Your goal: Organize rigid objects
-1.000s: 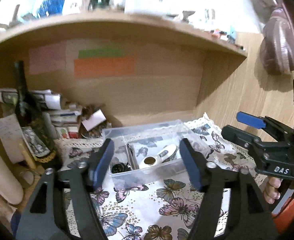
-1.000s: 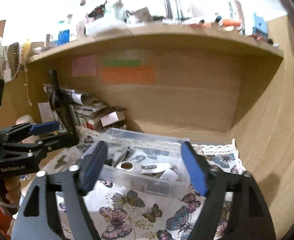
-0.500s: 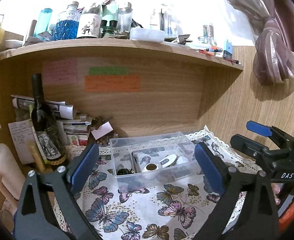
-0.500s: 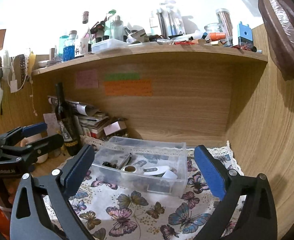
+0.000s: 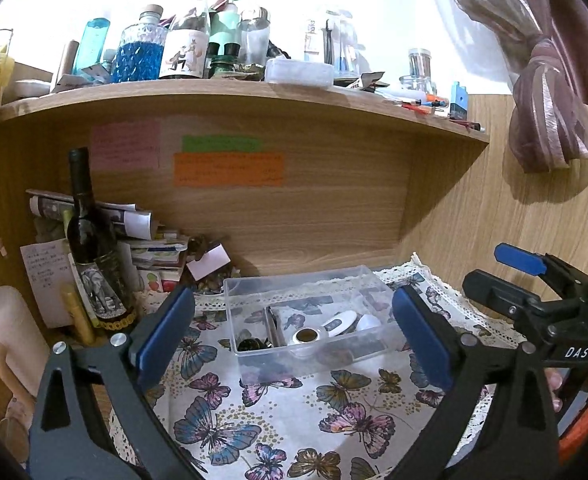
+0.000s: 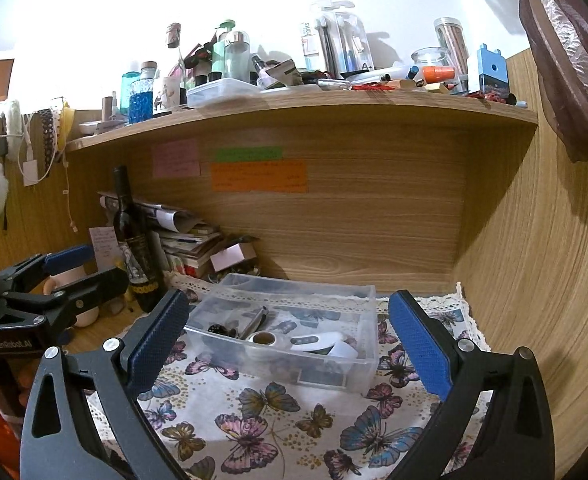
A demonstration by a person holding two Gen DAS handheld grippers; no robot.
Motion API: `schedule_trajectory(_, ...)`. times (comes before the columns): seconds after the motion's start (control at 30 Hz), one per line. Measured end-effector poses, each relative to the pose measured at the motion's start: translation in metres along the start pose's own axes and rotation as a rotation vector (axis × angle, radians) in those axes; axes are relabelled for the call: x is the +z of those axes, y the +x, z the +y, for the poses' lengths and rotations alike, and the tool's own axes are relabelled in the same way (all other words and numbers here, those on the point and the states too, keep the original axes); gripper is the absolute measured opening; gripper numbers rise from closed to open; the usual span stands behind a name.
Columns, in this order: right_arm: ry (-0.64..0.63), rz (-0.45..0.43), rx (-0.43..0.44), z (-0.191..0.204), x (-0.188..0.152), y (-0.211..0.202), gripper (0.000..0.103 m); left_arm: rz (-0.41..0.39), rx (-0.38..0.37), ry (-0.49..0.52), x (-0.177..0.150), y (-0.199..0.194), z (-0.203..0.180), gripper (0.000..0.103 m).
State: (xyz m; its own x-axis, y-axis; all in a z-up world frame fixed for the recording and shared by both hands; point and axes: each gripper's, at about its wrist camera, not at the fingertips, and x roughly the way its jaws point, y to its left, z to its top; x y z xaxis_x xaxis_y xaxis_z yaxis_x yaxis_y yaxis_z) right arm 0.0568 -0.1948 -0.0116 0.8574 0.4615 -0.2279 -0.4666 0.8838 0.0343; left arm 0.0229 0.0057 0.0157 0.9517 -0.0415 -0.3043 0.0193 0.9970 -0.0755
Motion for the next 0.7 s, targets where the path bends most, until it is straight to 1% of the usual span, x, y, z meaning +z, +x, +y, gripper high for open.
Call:
schedule_trajectory(0.43,0.001,0.003,0.001,0.0001,-0.0003,-0.0007,0.101,0.004,-0.001,-0.003,-0.0015,0.0008,-0.0002,0.101)
schedule_trajectory(0.7,0.003,0.006,-0.001,0.0009,-0.0011,-0.0012,0.101,0.009,-0.017,0.001,-0.0026,0.0018,-0.0002,0.101)
